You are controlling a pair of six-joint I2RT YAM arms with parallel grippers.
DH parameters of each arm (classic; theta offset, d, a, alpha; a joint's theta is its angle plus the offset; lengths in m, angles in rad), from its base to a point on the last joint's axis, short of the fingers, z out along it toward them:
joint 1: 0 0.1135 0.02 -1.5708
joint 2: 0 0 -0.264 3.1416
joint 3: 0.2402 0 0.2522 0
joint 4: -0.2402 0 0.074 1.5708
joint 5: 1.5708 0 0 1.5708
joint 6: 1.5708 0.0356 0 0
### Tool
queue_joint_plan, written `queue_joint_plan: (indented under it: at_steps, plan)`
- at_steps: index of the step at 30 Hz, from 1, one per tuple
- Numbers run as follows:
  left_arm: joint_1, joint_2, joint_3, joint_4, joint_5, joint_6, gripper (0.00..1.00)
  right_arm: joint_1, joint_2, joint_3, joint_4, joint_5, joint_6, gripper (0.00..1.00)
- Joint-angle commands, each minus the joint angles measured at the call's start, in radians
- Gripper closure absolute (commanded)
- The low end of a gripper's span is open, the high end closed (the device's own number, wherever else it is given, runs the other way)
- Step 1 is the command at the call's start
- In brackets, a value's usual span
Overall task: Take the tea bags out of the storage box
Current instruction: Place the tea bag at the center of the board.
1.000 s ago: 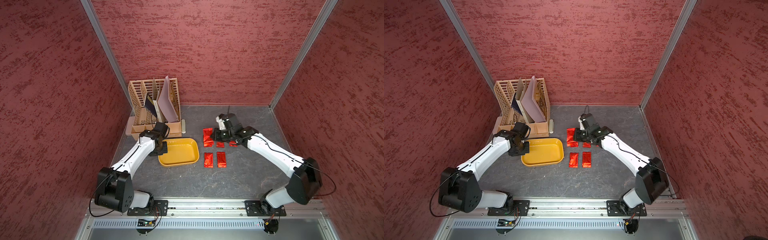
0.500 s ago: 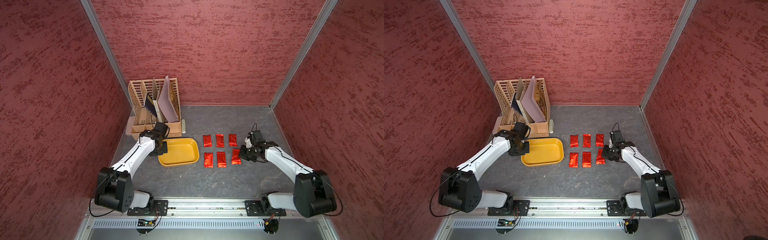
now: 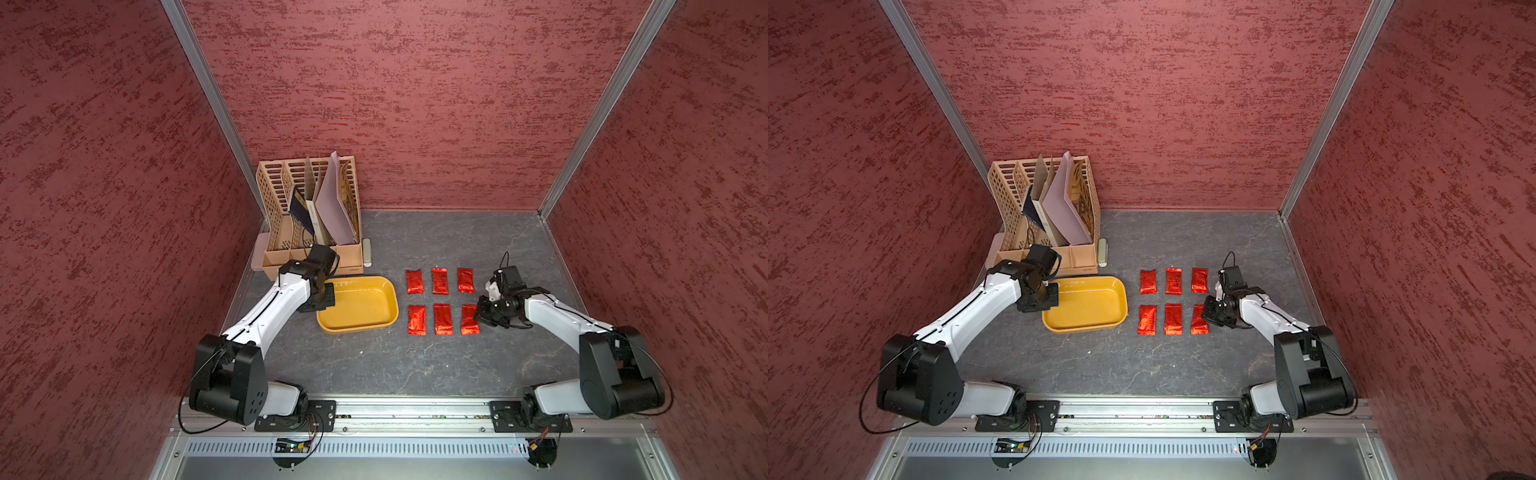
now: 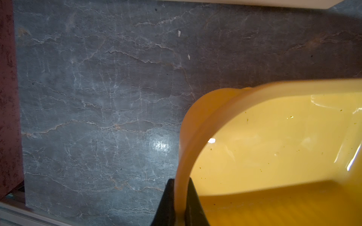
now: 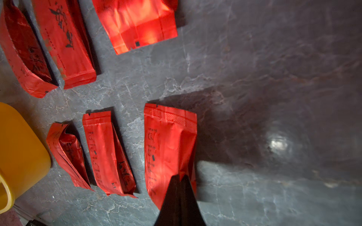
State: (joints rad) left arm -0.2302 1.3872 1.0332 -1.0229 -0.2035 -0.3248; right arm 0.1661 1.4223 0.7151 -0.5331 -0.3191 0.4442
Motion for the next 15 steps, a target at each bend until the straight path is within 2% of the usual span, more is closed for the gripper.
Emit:
queue_joint_plan:
  at_steps: [1,4,7,15]
  plan:
    - [-0.006,-0.004,-0.002,0.011,-0.002,0.003,1.0,-0.009,0.013,0.022,0.026,-0.021,-0.03,1.0]
    - [-0.006,-0.003,-0.001,0.011,-0.003,0.003,1.0,-0.008,0.02,0.03,0.014,-0.008,-0.036,0.98]
    - [-0.006,-0.002,-0.002,0.01,-0.002,0.003,1.0,-0.009,0.021,0.036,0.007,0.004,-0.038,0.9]
    - [-0.006,-0.002,-0.001,0.01,-0.002,0.002,1.0,-0.008,0.009,0.041,-0.006,0.047,-0.038,0.82]
